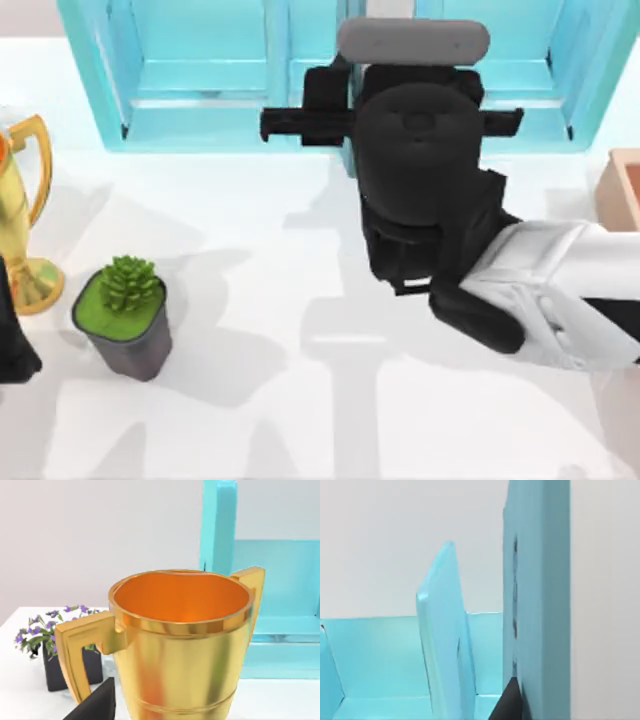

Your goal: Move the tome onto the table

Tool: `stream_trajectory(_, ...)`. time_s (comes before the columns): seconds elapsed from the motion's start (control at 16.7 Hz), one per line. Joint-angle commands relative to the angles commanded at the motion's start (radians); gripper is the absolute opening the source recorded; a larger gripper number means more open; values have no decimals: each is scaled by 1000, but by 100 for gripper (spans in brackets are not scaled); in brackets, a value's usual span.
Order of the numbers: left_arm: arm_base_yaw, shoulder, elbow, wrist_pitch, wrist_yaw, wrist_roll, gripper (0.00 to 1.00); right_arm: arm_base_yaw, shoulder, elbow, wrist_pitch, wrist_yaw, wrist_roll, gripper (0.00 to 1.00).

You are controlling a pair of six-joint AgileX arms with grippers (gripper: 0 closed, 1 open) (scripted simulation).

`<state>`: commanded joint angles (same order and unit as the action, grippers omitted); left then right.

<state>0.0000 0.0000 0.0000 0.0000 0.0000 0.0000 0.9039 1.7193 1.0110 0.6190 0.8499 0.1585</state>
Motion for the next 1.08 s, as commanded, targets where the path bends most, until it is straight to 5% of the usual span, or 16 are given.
stream_trajectory(0.66, 0, 0, 0, 0, 0, 0, 100, -37, -43, -415, 201, -258, -1145, 0)
stream_trajectory(1.08, 0, 0, 0, 0, 0, 0, 100, -69, -111, -579, 275, -378, -1487, 0)
